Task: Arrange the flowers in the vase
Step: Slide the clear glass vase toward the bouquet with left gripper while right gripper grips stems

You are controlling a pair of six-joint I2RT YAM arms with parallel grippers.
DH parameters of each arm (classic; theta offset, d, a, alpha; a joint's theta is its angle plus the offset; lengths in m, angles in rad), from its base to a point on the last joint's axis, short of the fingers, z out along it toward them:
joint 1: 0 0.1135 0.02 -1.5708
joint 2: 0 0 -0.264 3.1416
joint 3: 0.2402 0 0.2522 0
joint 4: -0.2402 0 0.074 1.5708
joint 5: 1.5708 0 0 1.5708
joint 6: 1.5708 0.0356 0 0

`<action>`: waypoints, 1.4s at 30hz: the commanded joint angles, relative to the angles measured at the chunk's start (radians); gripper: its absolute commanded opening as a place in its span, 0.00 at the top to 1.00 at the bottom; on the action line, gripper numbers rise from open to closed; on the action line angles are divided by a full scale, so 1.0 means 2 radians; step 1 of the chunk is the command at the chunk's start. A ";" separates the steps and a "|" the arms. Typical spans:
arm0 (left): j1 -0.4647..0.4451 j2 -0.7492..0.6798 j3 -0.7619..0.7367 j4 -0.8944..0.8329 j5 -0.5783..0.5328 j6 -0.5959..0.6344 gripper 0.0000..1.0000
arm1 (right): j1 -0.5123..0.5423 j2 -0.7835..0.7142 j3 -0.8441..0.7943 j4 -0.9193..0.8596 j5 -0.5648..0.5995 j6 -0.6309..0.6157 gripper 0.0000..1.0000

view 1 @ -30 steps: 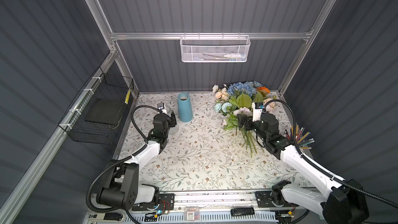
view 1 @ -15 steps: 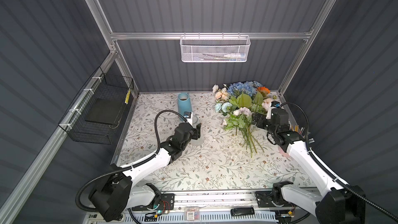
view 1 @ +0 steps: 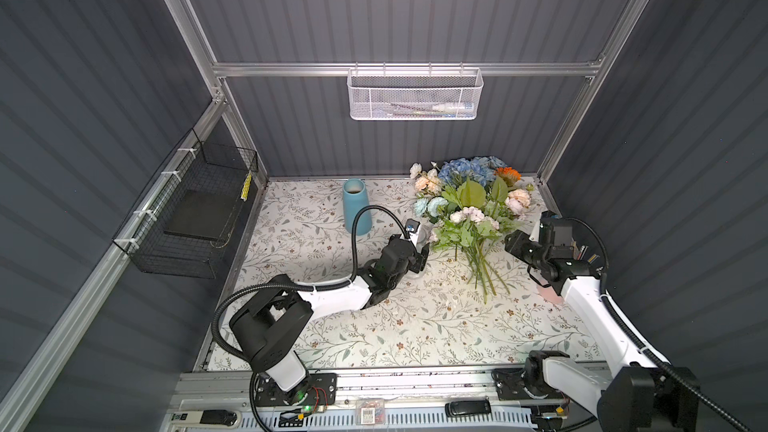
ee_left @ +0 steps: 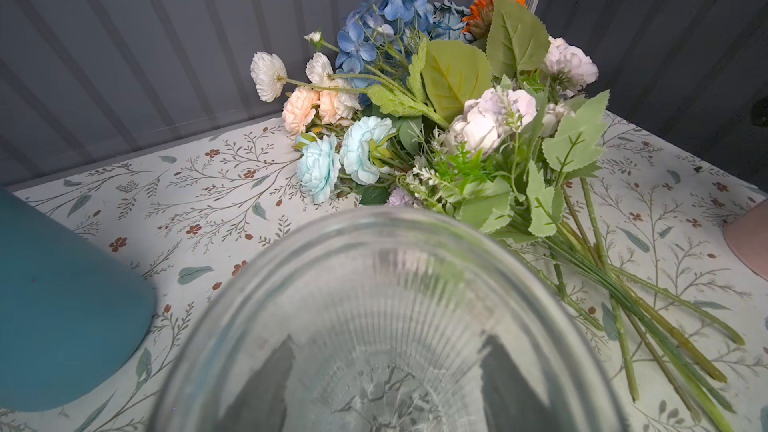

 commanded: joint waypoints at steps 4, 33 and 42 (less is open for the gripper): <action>-0.010 0.007 0.023 0.031 -0.006 0.009 0.66 | -0.008 0.003 -0.003 0.004 -0.029 0.001 0.46; 0.084 -0.165 0.003 -0.121 0.103 -0.049 0.01 | 0.042 0.192 0.019 0.135 -0.069 0.058 0.77; 0.087 -0.162 0.010 -0.117 0.092 -0.038 0.01 | 0.042 0.233 0.029 0.156 -0.067 0.063 0.80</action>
